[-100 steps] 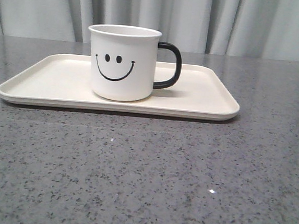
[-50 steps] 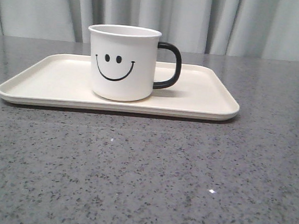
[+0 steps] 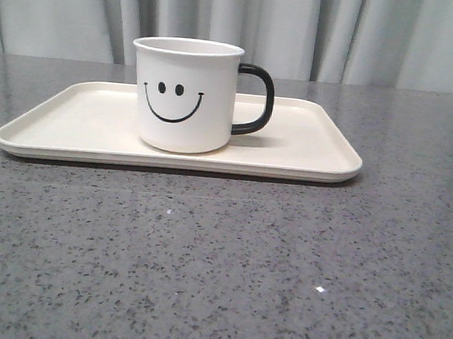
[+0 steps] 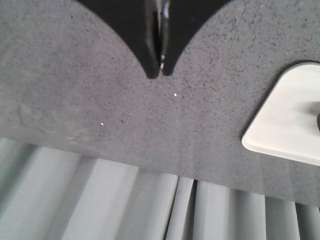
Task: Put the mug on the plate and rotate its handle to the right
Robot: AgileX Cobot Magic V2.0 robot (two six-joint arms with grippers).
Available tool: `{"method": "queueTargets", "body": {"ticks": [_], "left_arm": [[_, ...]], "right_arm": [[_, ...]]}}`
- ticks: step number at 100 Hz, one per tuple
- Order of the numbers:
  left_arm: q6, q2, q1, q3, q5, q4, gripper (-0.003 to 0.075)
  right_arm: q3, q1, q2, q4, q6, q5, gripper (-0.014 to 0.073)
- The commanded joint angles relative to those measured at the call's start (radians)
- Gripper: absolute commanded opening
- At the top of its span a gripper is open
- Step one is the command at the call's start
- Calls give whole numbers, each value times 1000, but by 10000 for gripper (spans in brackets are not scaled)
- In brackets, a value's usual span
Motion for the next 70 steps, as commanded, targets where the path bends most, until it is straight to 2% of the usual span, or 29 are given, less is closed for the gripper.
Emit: {"method": "queueTargets", "body": {"ticks": [1, 16, 33, 49, 70], "left_arm": [[-5, -29, 3, 8, -87, -7, -20], [-5, -29, 3, 8, -87, -7, -20], [-5, -29, 3, 8, -87, -7, -20], [-5, -29, 3, 8, -87, -7, -20], [-5, -29, 3, 8, -87, -7, -20]], "right_arm": [[109, -6, -45, -7, 6, -242, -110], [334, -7, -149, -7, 7, -490, -110], [525, -49, -225, 33, 41, -676, -110], [620, -107, -245, 80, 43, -721, -110], [685, -109, -247, 80, 43, -723, -110]]}}
